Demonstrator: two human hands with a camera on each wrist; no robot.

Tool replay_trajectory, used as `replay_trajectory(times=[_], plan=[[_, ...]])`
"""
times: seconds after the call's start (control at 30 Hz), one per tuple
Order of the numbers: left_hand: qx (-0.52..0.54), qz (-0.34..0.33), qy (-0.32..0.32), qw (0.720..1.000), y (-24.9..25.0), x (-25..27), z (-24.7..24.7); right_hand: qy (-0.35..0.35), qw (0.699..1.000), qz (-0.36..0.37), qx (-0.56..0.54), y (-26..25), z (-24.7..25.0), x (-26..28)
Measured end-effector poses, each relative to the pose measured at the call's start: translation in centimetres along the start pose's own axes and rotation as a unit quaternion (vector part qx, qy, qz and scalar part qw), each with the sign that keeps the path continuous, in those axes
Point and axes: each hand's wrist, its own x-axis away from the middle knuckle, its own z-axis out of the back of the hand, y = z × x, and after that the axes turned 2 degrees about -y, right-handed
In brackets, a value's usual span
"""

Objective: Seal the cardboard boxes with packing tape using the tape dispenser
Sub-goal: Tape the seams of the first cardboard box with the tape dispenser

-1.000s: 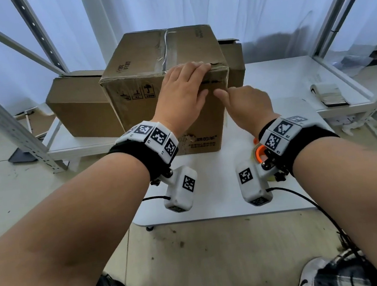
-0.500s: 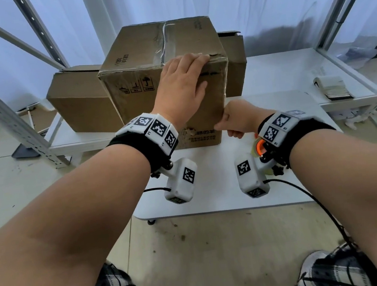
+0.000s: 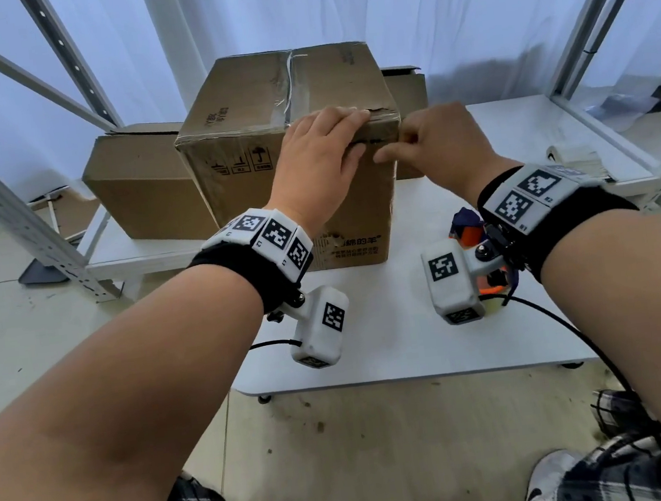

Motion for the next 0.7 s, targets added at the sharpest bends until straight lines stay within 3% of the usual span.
replay_trajectory(times=[0.17, 0.27, 0.37, 0.5, 0.7], plan=[[0.04, 0.021, 0.028, 0.999, 0.1, -0.6, 0.2, 0.121, 0.984, -0.011, -0.133, 0.0, -0.8, 0.3], [0.069, 0.039, 0.051, 0.996, 0.2, -1.1, 0.4, 0.151, 0.961, -0.023, -0.233, -0.3, -1.6, 0.1], [0.083, 0.051, 0.051, 0.994, 0.1, -1.4, 0.5, 0.168, 0.963, -0.001, -0.212, -0.2, -2.4, -0.1], [0.042, 0.03, 0.033, 0.998, -0.3, -1.4, 0.7, 0.179, 0.978, 0.015, -0.102, 0.4, -4.2, -0.3], [-0.048, 0.004, -0.056, 0.997, -1.8, -1.3, 1.5, 0.167, 0.974, 0.004, -0.15, -0.8, -5.2, -0.5]])
